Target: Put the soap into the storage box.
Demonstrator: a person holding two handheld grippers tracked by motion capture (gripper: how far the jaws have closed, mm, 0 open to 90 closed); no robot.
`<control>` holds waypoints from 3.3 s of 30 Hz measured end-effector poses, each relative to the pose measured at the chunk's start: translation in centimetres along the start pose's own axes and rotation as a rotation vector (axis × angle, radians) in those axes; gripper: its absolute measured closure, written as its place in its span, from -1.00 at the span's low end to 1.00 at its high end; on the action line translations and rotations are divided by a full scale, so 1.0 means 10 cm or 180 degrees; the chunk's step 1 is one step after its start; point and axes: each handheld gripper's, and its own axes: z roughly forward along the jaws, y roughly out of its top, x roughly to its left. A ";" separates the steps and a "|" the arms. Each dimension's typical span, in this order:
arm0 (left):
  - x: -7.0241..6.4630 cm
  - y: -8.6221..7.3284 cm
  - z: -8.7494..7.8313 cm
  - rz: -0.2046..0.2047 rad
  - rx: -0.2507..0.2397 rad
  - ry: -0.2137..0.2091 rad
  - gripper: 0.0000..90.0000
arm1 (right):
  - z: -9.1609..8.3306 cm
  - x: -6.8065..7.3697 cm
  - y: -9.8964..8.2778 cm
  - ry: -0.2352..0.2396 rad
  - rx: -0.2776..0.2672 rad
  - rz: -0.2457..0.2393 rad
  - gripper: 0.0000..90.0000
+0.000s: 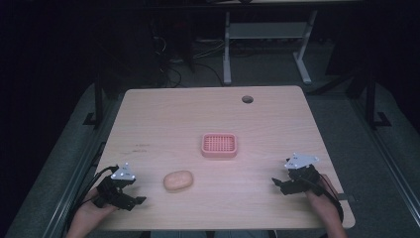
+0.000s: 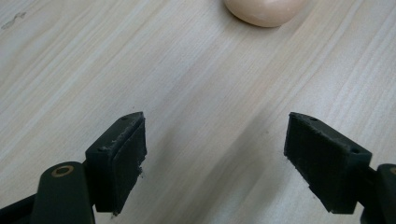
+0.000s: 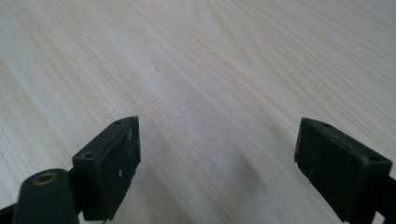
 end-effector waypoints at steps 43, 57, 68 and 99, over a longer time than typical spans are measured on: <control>-0.16 0.22 0.10 0.0234 0.0043 -0.0091 -0.54 | 0.00 0.02 0.00 0.0013 0.0011 -0.0019 -0.69; -0.21 0.38 0.13 0.0362 0.0095 -0.0159 -0.52 | -0.01 0.02 -0.01 0.0009 0.0001 -0.0037 -0.69; -0.25 0.55 0.13 0.0502 0.0132 -0.0184 -0.54 | 0.00 0.04 0.00 0.0027 0.0014 -0.0013 -0.69; -0.30 1.04 0.37 0.0738 0.0327 -0.0327 -0.59 | -0.02 0.03 -0.01 0.0026 -0.0023 -0.0015 -0.69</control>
